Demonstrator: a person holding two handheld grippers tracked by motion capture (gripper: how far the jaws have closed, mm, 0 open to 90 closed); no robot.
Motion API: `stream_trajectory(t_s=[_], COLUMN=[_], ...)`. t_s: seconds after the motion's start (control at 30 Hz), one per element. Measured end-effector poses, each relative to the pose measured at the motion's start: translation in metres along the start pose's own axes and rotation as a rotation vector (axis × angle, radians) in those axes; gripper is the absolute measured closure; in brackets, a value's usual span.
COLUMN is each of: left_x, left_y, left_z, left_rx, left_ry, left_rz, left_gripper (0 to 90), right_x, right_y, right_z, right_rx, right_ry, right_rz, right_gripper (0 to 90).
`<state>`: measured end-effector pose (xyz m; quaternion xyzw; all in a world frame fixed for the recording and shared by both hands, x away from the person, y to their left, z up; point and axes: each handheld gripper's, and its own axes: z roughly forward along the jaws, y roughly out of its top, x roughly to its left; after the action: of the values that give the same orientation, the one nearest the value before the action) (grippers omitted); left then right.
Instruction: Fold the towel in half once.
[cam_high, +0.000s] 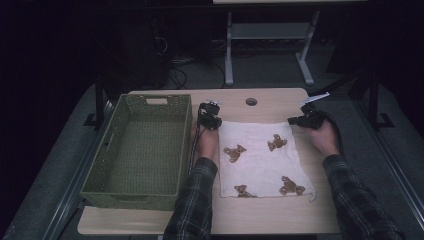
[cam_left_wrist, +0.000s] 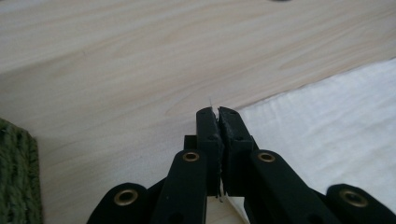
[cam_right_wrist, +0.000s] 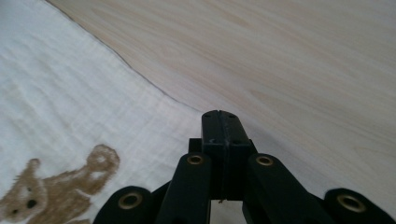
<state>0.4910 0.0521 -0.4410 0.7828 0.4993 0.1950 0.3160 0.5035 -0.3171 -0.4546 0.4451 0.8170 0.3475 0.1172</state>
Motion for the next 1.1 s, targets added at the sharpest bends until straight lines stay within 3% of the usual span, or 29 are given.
stream_trajectory(t_s=[0.23, 0.3, 0.37, 0.43, 0.6, 0.67, 0.77, 0.9, 1.1], left_x=[-0.005, -0.006, -0.007, -0.007, -0.008, -0.008, -0.007, -0.008, -0.009], left_y=[0.004, 0.004, 0.003, 0.003, 0.004, 0.004, 0.004, 0.004, 0.003], left_z=[-0.018, -0.019, -0.020, -0.022, -0.027, -0.028, -0.030, -0.033, -0.043], left_rx=[-0.050, -0.049, -0.052, -0.056, -0.065, -0.066, -0.067, -0.076, -0.088], left_ry=[0.001, -0.002, -0.003, -0.014, -0.012, -0.012, -0.015, -0.017, 0.000], left_rz=[0.011, 0.012, 0.013, 0.014, 0.022, 0.023, 0.015, 0.014, 0.034], left_gripper=[87.4, 87.4, 87.4, 87.4, 87.4, 87.4, 87.6, 87.6, 87.6], right_x=[0.002, 0.001, -0.002, -0.004, -0.004, -0.003, -0.002, 0.000, 0.000], right_y=[0.002, 0.002, 0.001, 0.001, -0.001, -0.002, -0.003, -0.002, -0.001], right_z=[-0.019, -0.019, -0.014, -0.004, 0.013, 0.018, 0.018, 0.015, -0.016], right_rx=[-0.046, -0.047, -0.053, -0.033, 0.004, 0.020, 0.019, 0.029, -0.058], right_ry=[0.016, 0.002, 0.013, -0.012, -0.039, -0.043, -0.040, -0.049, -0.020], right_rz=[0.004, 0.002, 0.029, 0.029, 0.039, 0.020, 0.020, 0.014, 0.024], right_gripper=[90.0, 89.8, 81.0, 74.5, 70.6, 69.1, 85.2, 87.8, 88.0])
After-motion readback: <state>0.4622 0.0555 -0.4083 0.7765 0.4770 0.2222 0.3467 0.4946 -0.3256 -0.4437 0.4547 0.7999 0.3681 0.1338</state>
